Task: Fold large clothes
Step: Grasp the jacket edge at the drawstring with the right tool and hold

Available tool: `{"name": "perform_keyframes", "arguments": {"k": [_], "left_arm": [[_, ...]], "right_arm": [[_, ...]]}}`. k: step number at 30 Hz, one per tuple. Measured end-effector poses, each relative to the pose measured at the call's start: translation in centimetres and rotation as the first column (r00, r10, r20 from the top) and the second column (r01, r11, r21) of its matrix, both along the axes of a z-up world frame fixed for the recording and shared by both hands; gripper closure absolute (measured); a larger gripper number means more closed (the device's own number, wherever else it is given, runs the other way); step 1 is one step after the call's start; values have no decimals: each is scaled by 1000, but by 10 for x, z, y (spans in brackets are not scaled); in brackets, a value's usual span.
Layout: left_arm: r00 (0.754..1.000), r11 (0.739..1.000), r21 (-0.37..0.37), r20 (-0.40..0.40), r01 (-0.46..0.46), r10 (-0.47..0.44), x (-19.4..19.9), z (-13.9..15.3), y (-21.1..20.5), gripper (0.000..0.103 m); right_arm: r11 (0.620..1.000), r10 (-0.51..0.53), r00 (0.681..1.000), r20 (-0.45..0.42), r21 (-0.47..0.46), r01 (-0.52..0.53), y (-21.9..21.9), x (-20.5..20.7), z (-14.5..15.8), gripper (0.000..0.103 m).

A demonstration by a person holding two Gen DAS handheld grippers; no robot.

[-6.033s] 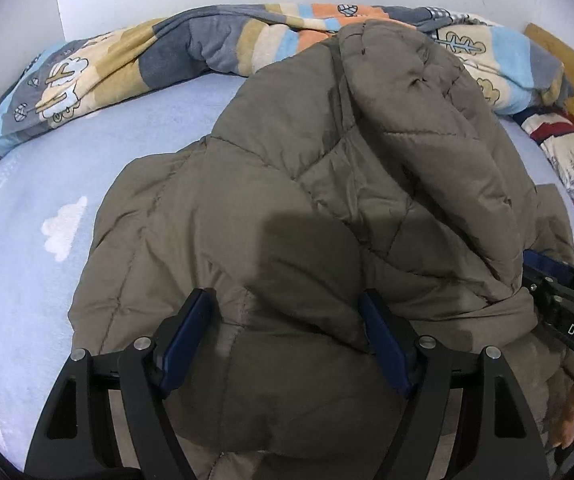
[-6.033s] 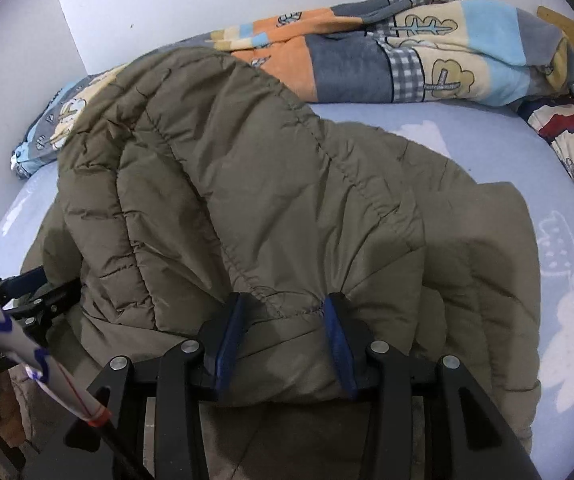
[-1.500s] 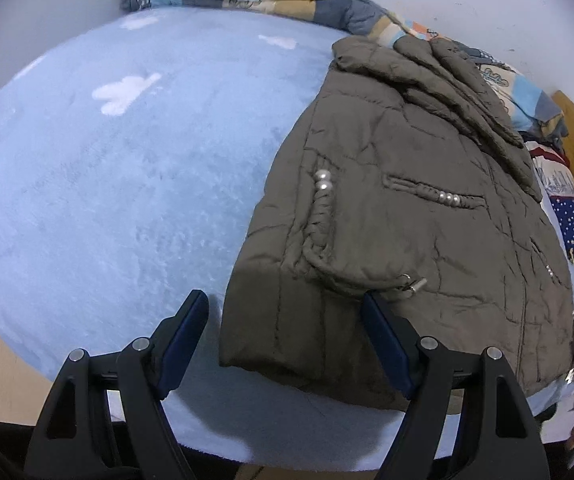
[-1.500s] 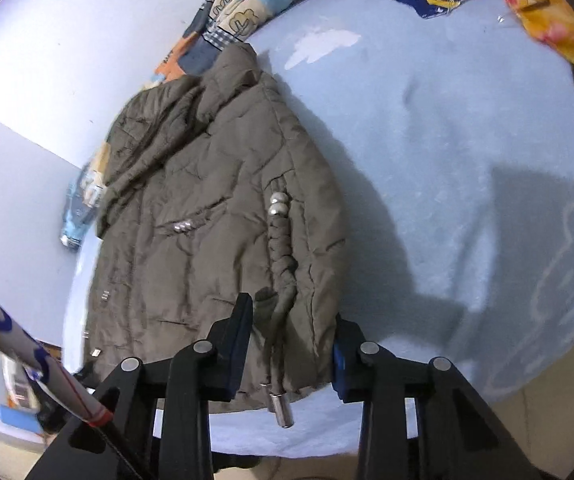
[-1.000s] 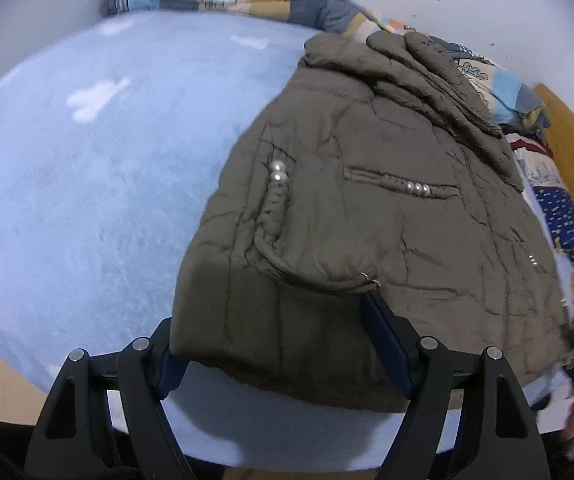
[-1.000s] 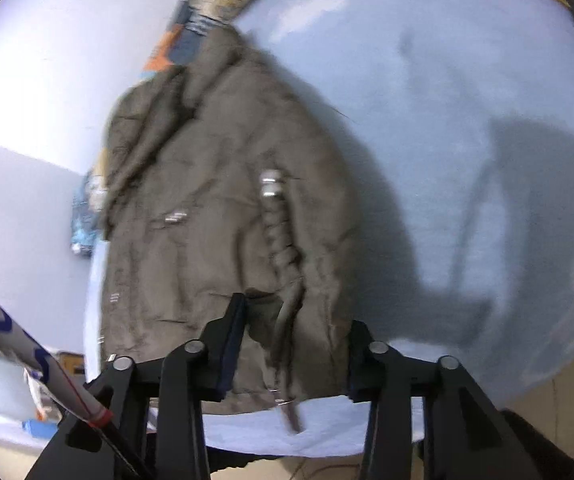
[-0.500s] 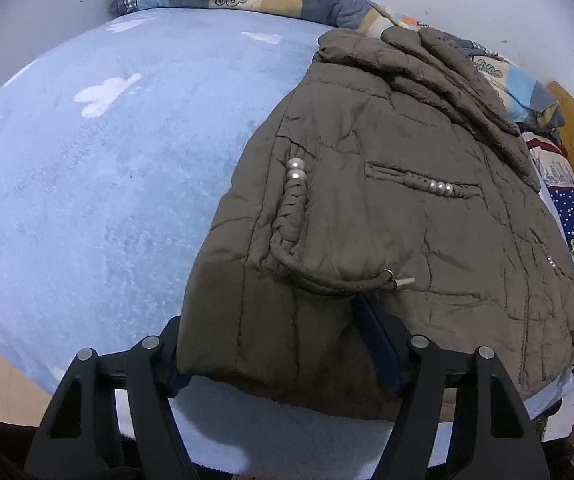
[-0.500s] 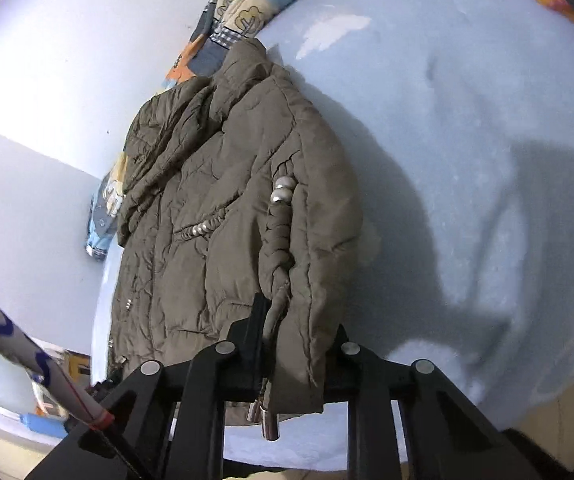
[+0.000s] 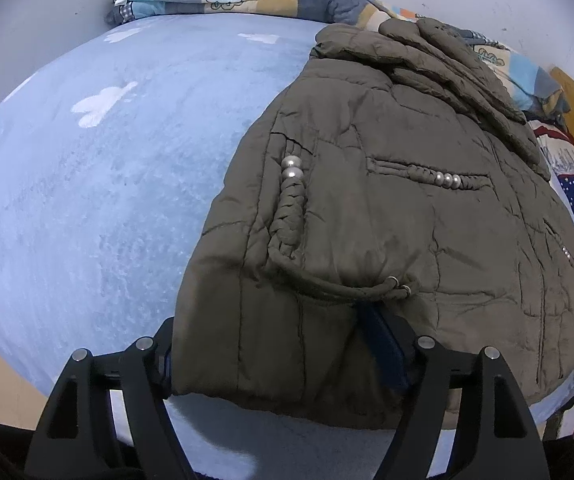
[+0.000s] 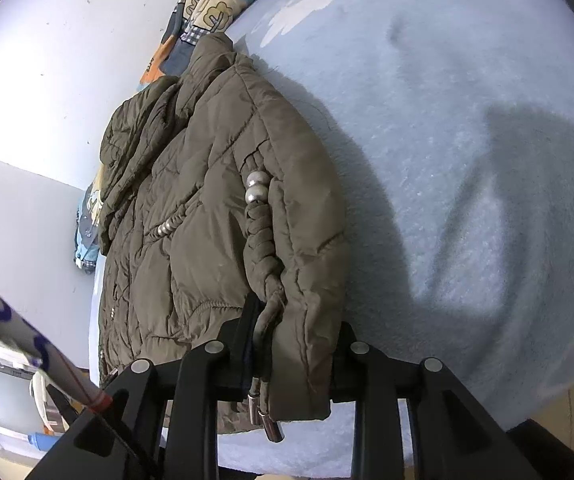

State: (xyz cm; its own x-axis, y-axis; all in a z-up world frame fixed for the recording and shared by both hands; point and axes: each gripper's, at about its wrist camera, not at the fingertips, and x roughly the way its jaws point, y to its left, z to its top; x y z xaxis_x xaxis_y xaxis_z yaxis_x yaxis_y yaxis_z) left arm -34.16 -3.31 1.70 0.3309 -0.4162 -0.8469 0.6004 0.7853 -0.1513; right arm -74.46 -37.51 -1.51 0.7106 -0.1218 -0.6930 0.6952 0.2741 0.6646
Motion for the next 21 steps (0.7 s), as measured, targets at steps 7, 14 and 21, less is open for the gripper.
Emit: {"name": "perform_keyframes", "arguments": {"k": [7, 14, 21], "left_arm": [[1000, 1000, 15, 24, 13, -13, -2, 1, -4, 30], [998, 999, 46, 62, 28, -31, -6, -1, -9, 30], [996, 997, 71, 81, 34, -39, -8, -3, -12, 29]], "right_arm": [[998, 29, 998, -62, -52, -32, 4, 8, 9, 73], [993, 47, 987, -156, -101, -64, 8, 20, 14, 72], [981, 52, 975, -216, -172, -91, 15, 27, 19, 76]]}}
